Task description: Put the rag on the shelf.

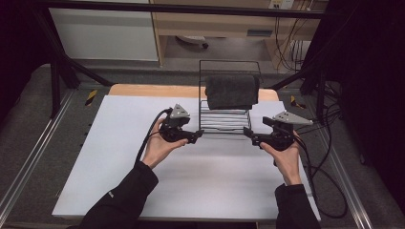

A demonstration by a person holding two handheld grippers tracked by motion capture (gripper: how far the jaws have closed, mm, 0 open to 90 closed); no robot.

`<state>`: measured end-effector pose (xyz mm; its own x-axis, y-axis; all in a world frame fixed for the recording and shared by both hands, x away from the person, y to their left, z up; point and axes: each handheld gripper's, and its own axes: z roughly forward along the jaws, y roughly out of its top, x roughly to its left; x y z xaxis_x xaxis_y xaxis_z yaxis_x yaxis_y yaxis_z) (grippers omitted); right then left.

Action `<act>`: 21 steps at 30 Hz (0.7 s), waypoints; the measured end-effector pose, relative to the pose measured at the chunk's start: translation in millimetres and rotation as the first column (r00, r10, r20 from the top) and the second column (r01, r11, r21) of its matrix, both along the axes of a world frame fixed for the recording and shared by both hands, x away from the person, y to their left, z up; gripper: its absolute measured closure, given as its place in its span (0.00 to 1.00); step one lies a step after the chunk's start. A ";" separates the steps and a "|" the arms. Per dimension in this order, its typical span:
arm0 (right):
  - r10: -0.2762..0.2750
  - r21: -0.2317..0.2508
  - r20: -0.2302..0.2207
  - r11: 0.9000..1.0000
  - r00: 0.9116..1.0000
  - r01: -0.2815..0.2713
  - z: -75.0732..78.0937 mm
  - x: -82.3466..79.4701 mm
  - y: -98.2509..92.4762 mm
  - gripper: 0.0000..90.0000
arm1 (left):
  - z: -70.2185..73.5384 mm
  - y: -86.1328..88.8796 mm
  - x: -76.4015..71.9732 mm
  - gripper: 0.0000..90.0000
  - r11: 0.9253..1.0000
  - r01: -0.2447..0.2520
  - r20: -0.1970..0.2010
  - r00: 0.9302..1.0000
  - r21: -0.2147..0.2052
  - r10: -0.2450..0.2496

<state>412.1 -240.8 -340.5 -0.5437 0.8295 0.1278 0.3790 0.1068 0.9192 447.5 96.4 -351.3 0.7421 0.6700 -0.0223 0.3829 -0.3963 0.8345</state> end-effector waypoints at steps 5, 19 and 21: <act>0.026 -0.018 -0.023 0.999 0.999 -0.027 -4.7 -10.2 5.7 0.05 | -6.6 18.8 -12.3 0.20 1.000 -0.008 -0.016 1.000 -0.009 0.008; 0.061 -0.087 -0.088 0.994 0.994 -0.069 -43.1 -34.3 19.7 0.01 | -40.3 87.9 -51.1 0.06 0.997 -0.077 -0.035 0.996 0.000 0.077; 0.067 -0.078 -0.111 0.994 0.992 -0.076 -50.8 -36.4 18.0 0.01 | -46.9 95.8 -55.0 0.06 0.997 -0.079 -0.046 0.996 0.010 0.079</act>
